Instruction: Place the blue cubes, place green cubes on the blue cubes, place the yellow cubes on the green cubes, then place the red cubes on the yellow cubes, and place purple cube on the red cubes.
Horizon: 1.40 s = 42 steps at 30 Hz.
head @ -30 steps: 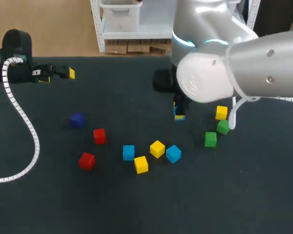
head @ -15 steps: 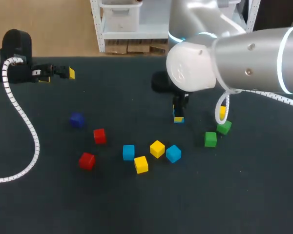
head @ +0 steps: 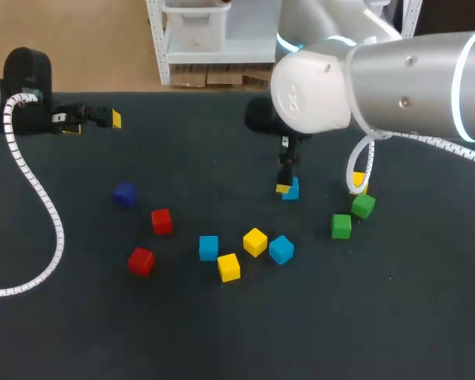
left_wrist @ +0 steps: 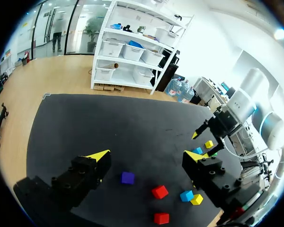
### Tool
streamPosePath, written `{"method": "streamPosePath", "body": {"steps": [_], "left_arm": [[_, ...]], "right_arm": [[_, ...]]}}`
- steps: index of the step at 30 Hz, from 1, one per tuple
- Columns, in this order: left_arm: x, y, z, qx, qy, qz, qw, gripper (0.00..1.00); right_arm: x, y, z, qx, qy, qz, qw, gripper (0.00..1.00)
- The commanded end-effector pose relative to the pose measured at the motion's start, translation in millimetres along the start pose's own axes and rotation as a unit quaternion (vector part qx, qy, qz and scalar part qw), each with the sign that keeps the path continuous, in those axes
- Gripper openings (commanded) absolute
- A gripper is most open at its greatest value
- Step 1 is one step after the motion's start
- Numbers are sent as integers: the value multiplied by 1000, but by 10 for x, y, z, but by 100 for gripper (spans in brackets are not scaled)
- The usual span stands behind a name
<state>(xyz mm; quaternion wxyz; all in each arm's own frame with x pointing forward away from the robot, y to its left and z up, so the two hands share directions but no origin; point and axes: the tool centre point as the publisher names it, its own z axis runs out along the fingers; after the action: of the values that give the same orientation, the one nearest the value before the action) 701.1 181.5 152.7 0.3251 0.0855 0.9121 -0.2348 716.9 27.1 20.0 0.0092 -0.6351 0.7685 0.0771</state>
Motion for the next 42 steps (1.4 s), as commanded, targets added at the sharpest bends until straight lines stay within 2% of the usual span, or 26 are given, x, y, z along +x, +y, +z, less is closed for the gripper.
{"method": "streamPosePath", "body": {"steps": [1,5,11,18,23,30,35,42], "left_arm": [[18,23,-5,6,-4,1,1000,100],[18,23,-5,6,-4,1,1000,100],[18,23,-5,6,-4,1,1000,100],[18,23,-5,6,-4,1,1000,100],[18,23,-5,6,-4,1,1000,100],[18,23,-5,6,-4,1,1000,100],[18,23,-5,6,-4,1,1000,100],[18,23,-5,6,-4,1,1000,100]], "right_arm": [[158,292,-255,27,-31,32,999,100],[226,506,-333,16,-44,91,995,100],[323,766,-489,-9,-83,176,981,100],[358,1059,-543,-7,-99,203,974,100],[265,1251,-423,-3,-91,205,974,100],[190,1390,-227,19,-70,224,972,100],[206,1411,2,46,-33,246,968,100],[194,1430,197,52,-15,276,960,100]]}}
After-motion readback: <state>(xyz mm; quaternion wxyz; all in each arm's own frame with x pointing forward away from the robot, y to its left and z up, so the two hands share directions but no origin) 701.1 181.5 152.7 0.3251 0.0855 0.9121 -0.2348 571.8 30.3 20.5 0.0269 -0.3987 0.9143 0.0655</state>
